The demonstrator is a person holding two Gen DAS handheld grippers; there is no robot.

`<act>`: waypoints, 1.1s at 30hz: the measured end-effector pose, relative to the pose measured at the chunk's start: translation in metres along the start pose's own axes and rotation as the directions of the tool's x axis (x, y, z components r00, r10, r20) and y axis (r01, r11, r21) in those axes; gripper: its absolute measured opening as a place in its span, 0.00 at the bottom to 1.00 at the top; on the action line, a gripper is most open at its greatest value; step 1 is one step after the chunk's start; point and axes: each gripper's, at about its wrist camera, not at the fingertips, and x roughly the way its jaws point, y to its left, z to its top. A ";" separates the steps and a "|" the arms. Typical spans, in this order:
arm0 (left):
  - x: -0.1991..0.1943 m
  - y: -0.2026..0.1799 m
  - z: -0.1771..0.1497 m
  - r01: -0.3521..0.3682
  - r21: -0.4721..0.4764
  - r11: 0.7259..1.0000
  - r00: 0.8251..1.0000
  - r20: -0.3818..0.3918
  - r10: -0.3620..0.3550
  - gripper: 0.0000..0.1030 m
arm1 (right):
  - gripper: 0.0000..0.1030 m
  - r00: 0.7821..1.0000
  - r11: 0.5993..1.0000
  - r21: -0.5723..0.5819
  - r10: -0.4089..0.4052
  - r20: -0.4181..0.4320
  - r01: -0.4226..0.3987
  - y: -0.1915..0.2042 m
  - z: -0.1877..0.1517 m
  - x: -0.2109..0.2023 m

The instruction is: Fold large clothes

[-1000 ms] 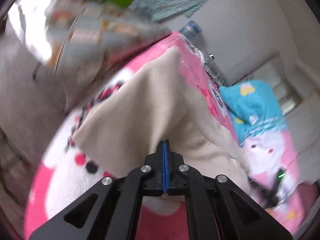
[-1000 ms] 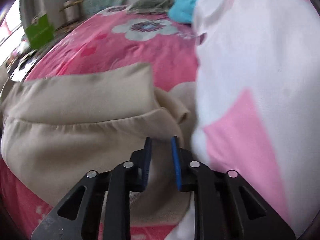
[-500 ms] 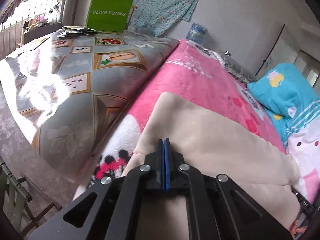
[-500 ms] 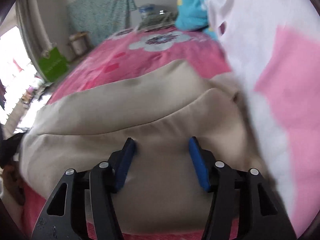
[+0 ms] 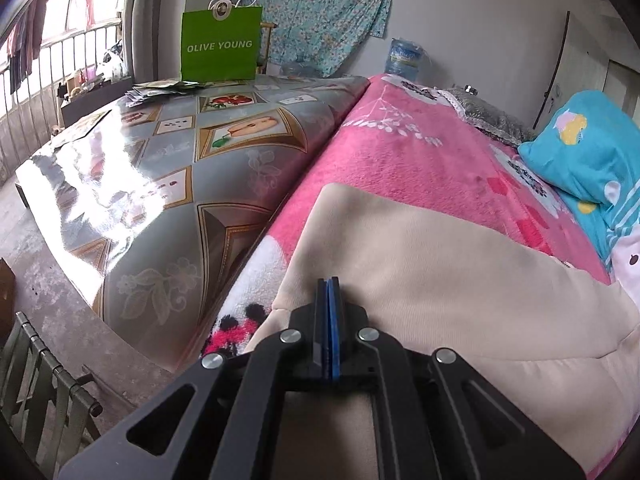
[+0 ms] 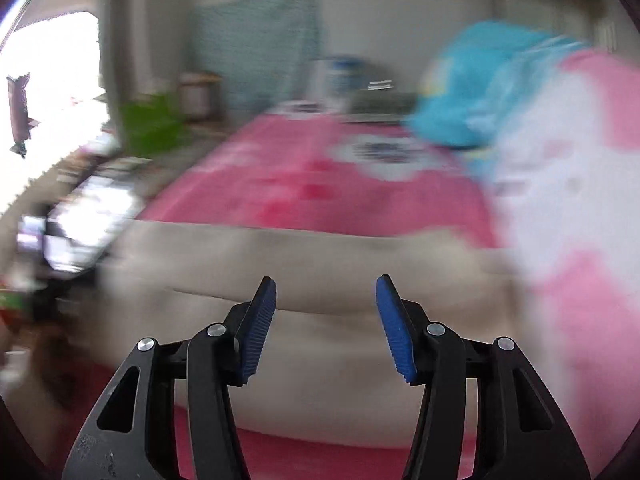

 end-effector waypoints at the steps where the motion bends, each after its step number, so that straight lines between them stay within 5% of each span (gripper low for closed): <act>1: 0.000 -0.001 0.000 -0.005 0.003 1.000 1.000 0.001 0.005 0.03 | 0.51 1.000 1.000 0.013 -0.008 -0.016 0.009 -0.001 -0.001 0.011; 3: -0.001 -0.001 0.000 -0.012 0.007 1.000 1.000 0.001 0.012 0.03 | 0.51 0.993 0.992 0.083 -0.083 -0.084 0.090 -0.024 -0.011 0.027; 5: -0.001 0.002 0.001 0.002 -0.005 1.000 1.000 -0.005 -0.002 0.03 | 0.49 0.993 0.960 0.271 -0.041 -0.109 0.069 -0.078 -0.033 0.031; 7: -0.002 0.003 0.001 0.011 -0.011 1.000 1.000 -0.006 -0.011 0.03 | 0.02 0.992 0.933 0.345 -0.076 -0.101 0.107 -0.110 -0.042 0.015; 9: -0.002 0.003 0.001 0.004 -0.004 1.000 1.000 -0.004 -0.004 0.03 | 0.00 0.974 0.899 0.376 -0.189 -0.128 0.224 -0.134 -0.046 0.000; 11: -0.003 0.003 0.001 0.002 -0.002 1.000 1.000 -0.003 -0.002 0.03 | 0.00 0.973 0.897 0.382 -0.184 -0.140 0.224 -0.152 -0.048 -0.007; 16: -0.030 -0.017 0.010 -0.073 0.003 0.997 0.997 0.011 0.073 0.01 | 0.00 0.927 0.911 0.194 -0.332 -0.171 0.363 -0.121 -0.044 0.010; 18: -0.069 -0.040 0.010 0.144 -0.024 0.989 0.986 0.088 -0.141 0.01 | 0.01 0.934 0.918 0.189 -0.323 -0.154 0.349 -0.121 -0.048 0.011; 20: -0.083 -0.070 0.002 0.469 -0.044 0.882 0.883 0.057 -0.467 0.02 | 0.01 0.947 0.922 0.228 -0.283 -0.150 0.312 -0.128 -0.049 0.012; 22: -0.062 -0.098 -0.016 0.723 -0.173 0.669 0.668 -0.071 -0.741 0.02 | 0.01 0.947 0.923 0.225 -0.284 -0.148 0.312 -0.129 -0.049 0.010; 23: -0.046 -0.108 -0.028 0.774 -0.245 0.583 0.571 -0.128 -0.811 0.02 | 0.01 0.945 0.923 0.218 -0.291 -0.146 0.318 -0.128 -0.049 0.010; 24: -0.029 -0.112 -0.040 0.778 -0.309 0.548 0.519 -0.178 -0.836 0.02 | 0.01 0.946 0.923 0.218 -0.291 -0.145 0.317 -0.128 -0.049 0.009; 25: -0.017 -0.111 -0.050 0.754 -0.341 0.562 0.523 -0.207 -0.827 0.02 | 0.01 0.948 0.924 0.220 -0.285 -0.143 0.311 -0.129 -0.050 0.007; 26: -0.001 -0.099 -0.062 0.718 -0.381 0.582 0.546 -0.210 -0.811 0.03 | 0.01 0.949 0.926 0.218 -0.282 -0.141 0.308 -0.128 -0.050 0.006; 27: 0.006 -0.078 -0.068 0.699 -0.433 0.570 0.561 -0.163 -0.812 0.03 | 0.01 0.949 0.928 0.214 -0.281 -0.141 0.306 -0.126 -0.051 0.004; 28: 0.002 -0.052 -0.070 0.657 -0.454 0.601 0.633 -0.100 -0.768 0.03 | 0.01 0.950 0.930 0.208 -0.280 -0.140 0.304 -0.126 -0.053 0.000; 29: -0.001 -0.037 -0.070 0.644 -0.463 0.609 0.660 -0.067 -0.748 0.03 | 0.01 0.953 0.933 0.207 -0.270 -0.138 0.295 -0.126 -0.054 0.000; 31: -0.016 -0.009 -0.069 0.593 -0.442 0.673 0.749 -0.002 -0.662 0.03 | 0.01 0.955 0.935 0.206 -0.265 -0.136 0.289 -0.127 -0.054 -0.001; 32: -0.030 -0.001 -0.066 0.469 -0.389 0.793 0.863 0.011 -0.505 0.03 | 0.01 0.956 0.936 0.206 -0.261 -0.134 0.284 -0.127 -0.055 -0.002; 33: -0.032 0.001 -0.064 0.458 -0.380 0.803 0.873 0.021 -0.488 0.03 | 0.01 0.956 0.937 0.204 -0.262 -0.132 0.285 -0.127 -0.055 -0.002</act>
